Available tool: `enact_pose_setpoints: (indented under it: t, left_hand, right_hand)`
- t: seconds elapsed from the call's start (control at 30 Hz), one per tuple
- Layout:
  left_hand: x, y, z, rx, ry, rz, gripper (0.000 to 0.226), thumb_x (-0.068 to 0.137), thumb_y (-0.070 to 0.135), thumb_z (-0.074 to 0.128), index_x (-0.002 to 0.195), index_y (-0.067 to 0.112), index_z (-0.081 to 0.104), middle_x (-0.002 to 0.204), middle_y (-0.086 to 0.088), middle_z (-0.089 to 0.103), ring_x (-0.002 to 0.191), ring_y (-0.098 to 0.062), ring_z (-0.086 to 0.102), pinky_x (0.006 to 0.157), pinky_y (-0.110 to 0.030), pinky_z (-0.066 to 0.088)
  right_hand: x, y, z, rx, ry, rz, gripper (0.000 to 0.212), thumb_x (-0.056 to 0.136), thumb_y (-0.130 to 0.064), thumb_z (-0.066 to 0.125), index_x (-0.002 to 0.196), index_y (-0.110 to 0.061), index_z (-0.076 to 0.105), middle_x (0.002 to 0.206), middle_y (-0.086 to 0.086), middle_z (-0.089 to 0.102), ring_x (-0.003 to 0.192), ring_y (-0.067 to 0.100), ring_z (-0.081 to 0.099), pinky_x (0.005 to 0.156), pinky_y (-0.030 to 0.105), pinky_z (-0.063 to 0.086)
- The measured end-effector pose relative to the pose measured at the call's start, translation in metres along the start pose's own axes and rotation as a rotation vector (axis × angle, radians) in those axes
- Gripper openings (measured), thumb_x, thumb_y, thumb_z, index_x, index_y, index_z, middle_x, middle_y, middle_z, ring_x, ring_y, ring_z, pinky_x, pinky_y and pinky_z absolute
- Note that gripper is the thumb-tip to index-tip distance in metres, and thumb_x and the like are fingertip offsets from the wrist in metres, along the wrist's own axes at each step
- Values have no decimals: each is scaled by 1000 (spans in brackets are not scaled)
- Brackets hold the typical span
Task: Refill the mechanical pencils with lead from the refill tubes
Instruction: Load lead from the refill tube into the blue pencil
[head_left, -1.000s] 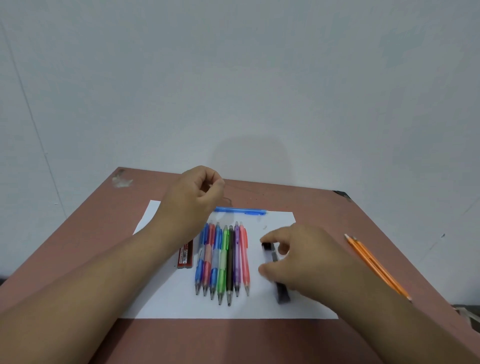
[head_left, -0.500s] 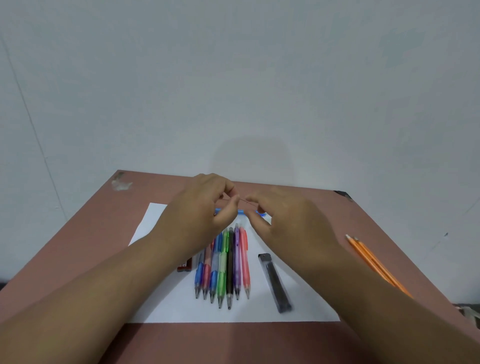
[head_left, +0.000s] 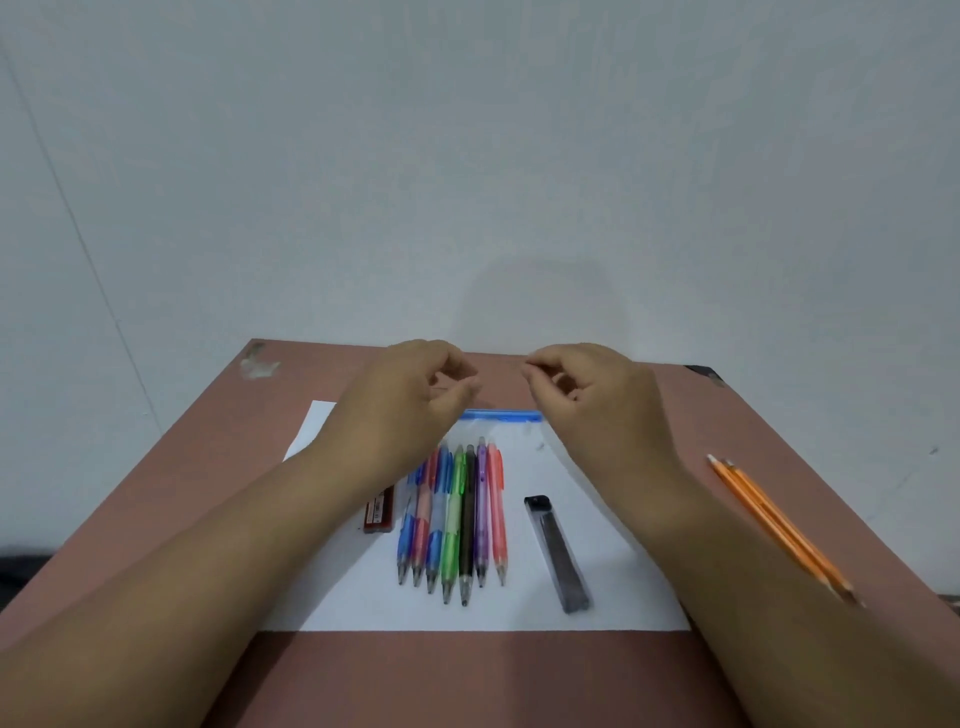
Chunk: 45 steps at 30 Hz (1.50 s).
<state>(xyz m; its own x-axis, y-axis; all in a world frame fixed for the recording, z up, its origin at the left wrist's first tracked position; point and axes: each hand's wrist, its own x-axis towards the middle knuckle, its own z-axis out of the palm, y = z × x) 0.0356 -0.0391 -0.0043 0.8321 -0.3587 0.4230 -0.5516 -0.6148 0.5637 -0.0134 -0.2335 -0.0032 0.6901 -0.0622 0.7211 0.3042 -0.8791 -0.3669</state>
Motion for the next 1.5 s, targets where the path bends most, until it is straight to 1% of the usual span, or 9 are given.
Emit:
enact_pose_setpoints:
  t: [0.2,0.4,0.67,0.87,0.97,1.07,1.17,1.33,1.5]
  left_hand:
    - [30,3,15,289,-219,7,38,99,42,55,136,33,59,137,8,60,124,-16,53,105,-41,46]
    - [46,2,25,431,-372,15,28,97,44,56,120,36,70,117,12,69,95,-5,59,86,-32,53]
    - [41,-2,11,360,-206,-11,11,96,33,62,104,35,70,103,10,67,89,-9,60,81,-37,56]
    - [22,2,-9,232,71,47,12,96,20,65,107,24,67,102,7,67,92,-11,60,75,-16,45]
    - [6,0,-10,123,89,90,9,95,22,67,102,27,63,100,11,65,89,-5,58,75,-8,44]
    - [4,-7,-8,30,132,170,12,91,20,71,98,28,64,96,13,66,91,-4,62,78,-22,54]
    - [7,-12,-8,-20,186,240,12,89,14,74,97,21,68,90,22,63,90,-4,64,76,-22,54]
    - [8,-16,-7,-52,235,308,15,86,11,77,94,21,68,90,31,56,98,5,61,79,-6,48]
    - [8,-18,-3,-44,260,349,18,86,13,78,94,24,67,90,27,58,93,9,62,77,-8,51]
  right_hand:
    - [4,13,-15,169,81,194,10,95,-21,69,100,-21,78,90,-13,74,84,2,67,76,18,56]
    - [0,19,-16,198,63,177,10,96,-20,68,99,-22,76,86,-16,71,85,0,66,74,15,55]
    - [-2,16,-18,300,121,174,10,95,-16,68,99,-18,77,88,-13,73,87,4,68,76,20,57]
    - [-5,-1,-26,315,214,19,12,93,-9,71,101,-13,78,91,-10,74,90,6,70,79,19,57]
    - [-10,-12,-30,314,249,-96,11,92,-7,72,102,-8,78,92,-6,75,90,5,70,79,19,57]
    - [-14,-24,-32,333,267,-221,10,92,-6,72,100,-7,78,94,-3,75,89,6,70,79,17,55]
    - [-18,-33,-30,338,237,-347,14,94,-8,71,107,-10,74,101,-6,73,96,2,69,84,14,54]
    - [-22,-37,-26,375,140,-340,17,95,-14,66,111,-12,73,105,-9,73,101,0,69,88,14,54]
    - [-21,-38,-24,431,149,-291,14,96,-10,69,109,-15,73,104,-13,72,100,-2,70,86,14,54]
